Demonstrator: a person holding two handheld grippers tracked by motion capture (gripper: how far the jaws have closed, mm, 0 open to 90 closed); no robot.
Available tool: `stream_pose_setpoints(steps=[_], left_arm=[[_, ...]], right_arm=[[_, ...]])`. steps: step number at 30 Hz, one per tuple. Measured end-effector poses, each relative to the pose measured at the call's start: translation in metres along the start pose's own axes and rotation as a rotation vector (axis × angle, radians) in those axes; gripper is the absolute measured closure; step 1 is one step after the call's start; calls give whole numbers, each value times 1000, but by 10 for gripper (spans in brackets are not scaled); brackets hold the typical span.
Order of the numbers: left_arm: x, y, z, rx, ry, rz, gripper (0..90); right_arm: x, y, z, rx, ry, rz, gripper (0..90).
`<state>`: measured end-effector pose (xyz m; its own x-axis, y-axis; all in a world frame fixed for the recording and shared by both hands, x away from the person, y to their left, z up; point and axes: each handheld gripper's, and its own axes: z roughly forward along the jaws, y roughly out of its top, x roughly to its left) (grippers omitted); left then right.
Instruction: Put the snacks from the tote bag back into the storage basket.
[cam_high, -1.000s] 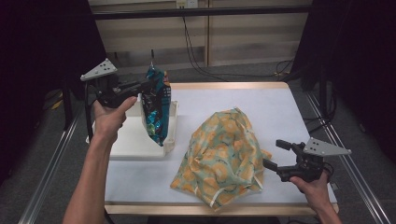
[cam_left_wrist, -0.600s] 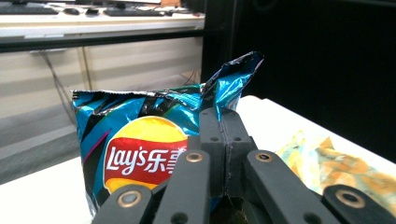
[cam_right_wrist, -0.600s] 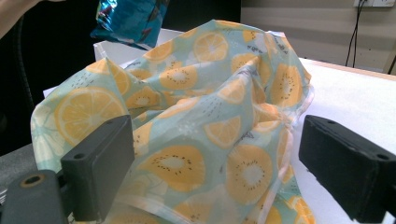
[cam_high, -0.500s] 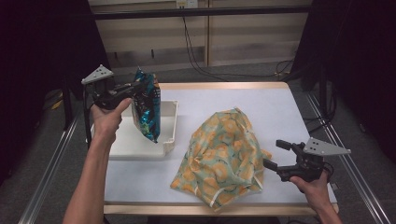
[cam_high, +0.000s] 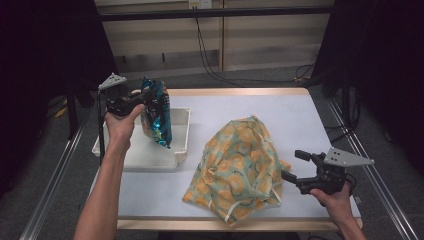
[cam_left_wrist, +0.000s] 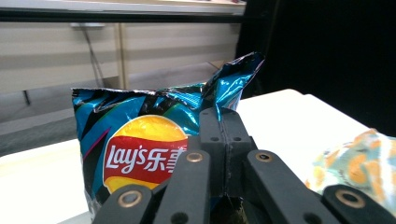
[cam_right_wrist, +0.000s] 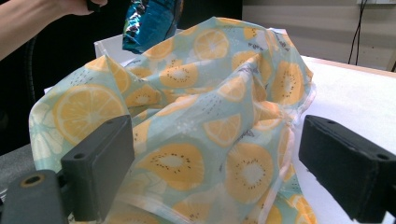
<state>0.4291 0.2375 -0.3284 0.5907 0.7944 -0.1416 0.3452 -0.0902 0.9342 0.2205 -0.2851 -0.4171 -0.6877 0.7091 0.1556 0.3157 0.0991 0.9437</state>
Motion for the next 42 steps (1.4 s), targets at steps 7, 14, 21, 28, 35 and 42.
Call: stream_pose_setpoints(steps=[7, 14, 21, 28, 35, 42], left_arm=[[3, -6, 16, -6, 42, -23, 898], [0, -11, 36, -7, 59, -24, 897], [-7, -16, 47, -25, 38, -28, 896], [-12, -23, 59, -32, 35, -10, 895], [-10, -38, 69, -21, 57, -5, 893], [-1, -39, 75, -24, 73, -20, 891]], right_arm=[[0, -1, 1, 7, 2, 4, 99], [-1, -1, 1, 3, 0, 6, 99], [-2, -1, 2, 5, 8, 3, 99], [-2, 0, 2, 6, 11, -1, 99], [-1, 0, 4, 10, 15, -2, 99], [-1, 0, 4, 12, 14, -1, 101]])
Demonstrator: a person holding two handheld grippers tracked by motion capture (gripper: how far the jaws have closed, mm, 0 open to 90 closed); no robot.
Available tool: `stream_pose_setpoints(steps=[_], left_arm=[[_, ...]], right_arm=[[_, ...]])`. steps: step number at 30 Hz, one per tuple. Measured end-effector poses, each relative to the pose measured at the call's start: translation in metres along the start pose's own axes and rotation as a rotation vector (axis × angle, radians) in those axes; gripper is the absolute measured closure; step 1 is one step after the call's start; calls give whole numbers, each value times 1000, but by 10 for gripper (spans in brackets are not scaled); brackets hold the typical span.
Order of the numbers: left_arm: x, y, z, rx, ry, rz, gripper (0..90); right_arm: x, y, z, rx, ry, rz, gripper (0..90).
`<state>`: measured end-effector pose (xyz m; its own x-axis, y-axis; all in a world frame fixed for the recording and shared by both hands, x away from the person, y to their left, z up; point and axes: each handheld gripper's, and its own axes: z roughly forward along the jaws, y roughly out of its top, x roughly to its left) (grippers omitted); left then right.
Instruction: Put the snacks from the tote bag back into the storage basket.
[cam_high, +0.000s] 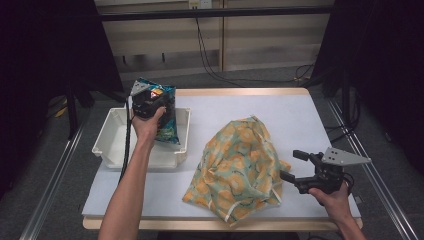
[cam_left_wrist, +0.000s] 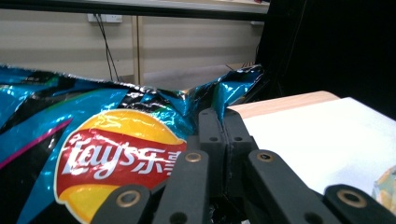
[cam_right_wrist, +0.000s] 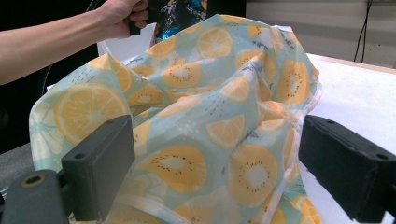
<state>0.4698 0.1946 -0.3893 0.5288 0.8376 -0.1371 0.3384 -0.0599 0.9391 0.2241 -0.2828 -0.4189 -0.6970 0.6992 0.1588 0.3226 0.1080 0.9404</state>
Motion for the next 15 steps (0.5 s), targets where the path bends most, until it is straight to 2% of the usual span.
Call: stream_pose_setpoints(steps=[3, 4, 7, 15], left_arm=[[0, 3, 2, -8, -5, -19, 890], [-1, 4, 3, -8, -27, -30, 889], [-6, 2, 8, 9, -29, 0, 881], [-9, 0, 16, 48, -44, -6, 866]], right_arm=[[0, 0, 1, 2, 0, 1, 101], [0, 0, 1, 1, 3, 2, 101], [1, 0, 2, 4, 3, 1, 101], [0, 0, 1, 1, 4, 1, 101]])
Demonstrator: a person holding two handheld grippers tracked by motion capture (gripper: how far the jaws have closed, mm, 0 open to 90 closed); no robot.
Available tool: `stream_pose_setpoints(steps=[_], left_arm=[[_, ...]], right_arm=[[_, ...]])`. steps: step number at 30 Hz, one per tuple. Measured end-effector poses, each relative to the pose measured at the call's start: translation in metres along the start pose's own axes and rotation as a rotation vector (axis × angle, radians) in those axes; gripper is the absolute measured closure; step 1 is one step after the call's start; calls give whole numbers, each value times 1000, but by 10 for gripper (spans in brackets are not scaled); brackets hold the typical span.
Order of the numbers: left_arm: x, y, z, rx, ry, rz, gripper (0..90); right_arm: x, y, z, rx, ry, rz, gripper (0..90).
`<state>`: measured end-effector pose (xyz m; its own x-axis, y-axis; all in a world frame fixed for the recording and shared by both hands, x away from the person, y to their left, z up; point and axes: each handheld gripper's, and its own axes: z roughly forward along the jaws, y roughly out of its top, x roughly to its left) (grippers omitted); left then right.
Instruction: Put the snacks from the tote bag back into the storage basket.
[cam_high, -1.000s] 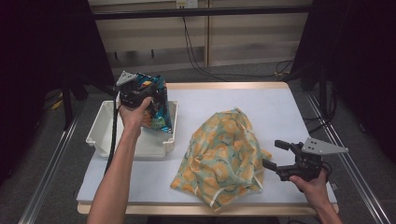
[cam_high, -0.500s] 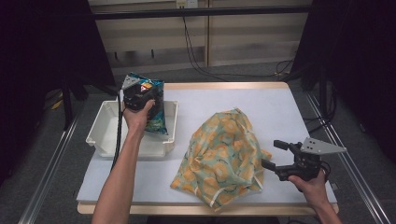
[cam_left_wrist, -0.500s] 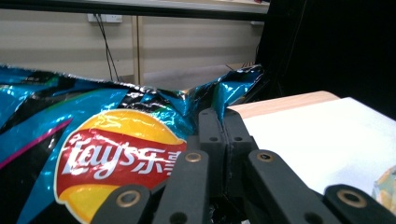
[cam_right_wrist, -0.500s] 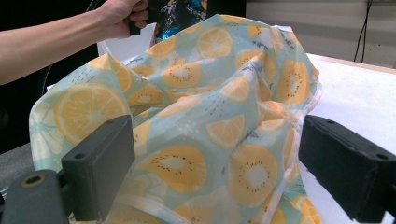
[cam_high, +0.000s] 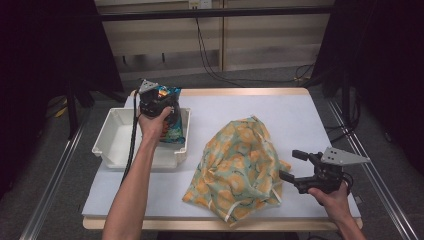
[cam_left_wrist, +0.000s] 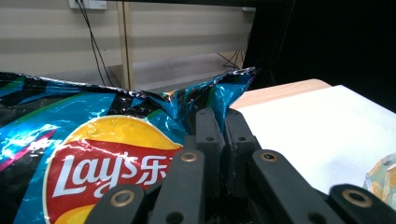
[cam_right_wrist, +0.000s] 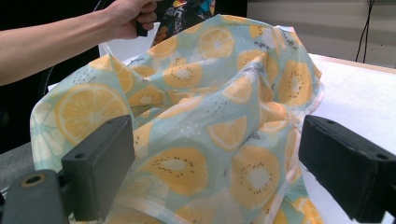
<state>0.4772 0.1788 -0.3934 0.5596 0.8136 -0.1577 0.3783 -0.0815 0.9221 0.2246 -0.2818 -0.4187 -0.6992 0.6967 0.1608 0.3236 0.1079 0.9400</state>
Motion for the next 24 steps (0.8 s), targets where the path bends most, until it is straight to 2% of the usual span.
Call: stream_pose_setpoints(steps=[5, 7, 11, 12, 21, 24], left_arm=[[0, 0, 2, 14, 1, -1, 861], [-1, -1, 3, 26, -16, 8, 843], [-3, -2, 4, 33, -20, 8, 814], [-3, -2, 5, 34, -36, 8, 809], [-2, -3, 4, 48, -65, 0, 671], [-3, -2, 4, 44, -77, -2, 595]], right_arm=[[0, 0, 1, 3, -2, -3, 101], [1, 0, 1, 4, 4, -5, 101], [1, 0, 1, 4, 3, -7, 101], [1, 0, 1, 2, 0, -6, 101], [2, 0, 1, 5, 1, -3, 101], [1, 0, 1, 5, 3, -7, 101]])
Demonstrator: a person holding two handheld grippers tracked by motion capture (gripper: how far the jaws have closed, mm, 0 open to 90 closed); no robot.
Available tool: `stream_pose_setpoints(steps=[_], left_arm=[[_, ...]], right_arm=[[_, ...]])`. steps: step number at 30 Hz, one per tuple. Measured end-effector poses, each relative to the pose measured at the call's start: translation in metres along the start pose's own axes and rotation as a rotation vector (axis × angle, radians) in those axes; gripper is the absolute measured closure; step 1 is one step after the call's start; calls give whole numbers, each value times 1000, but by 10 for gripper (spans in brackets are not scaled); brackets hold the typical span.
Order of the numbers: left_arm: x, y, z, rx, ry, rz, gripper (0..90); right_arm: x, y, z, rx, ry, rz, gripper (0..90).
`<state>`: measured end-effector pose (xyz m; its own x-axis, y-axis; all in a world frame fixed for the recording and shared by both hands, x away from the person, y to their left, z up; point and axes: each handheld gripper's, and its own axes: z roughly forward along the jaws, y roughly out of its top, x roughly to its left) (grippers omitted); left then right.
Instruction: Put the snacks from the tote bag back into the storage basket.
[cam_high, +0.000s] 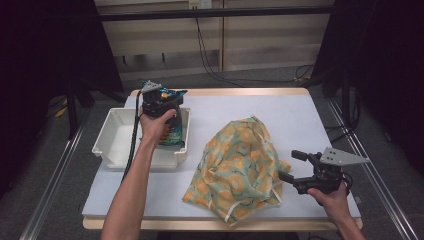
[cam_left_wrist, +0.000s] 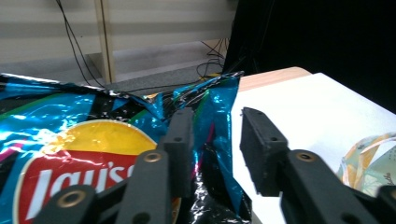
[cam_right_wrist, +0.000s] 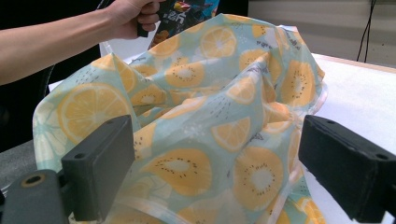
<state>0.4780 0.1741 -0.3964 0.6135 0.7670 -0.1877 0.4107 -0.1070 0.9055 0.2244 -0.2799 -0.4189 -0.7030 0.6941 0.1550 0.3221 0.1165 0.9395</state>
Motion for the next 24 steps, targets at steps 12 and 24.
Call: stream_pose_setpoints(steps=[12, 24], left_arm=[[-3, 6, -23, -3, -33, 33, 345], [-7, -22, -64, 56, -74, 126, 658]], right_arm=[[1, 0, 1, 0, 1, -1, 101], [2, 0, 1, 2, -1, -2, 101]])
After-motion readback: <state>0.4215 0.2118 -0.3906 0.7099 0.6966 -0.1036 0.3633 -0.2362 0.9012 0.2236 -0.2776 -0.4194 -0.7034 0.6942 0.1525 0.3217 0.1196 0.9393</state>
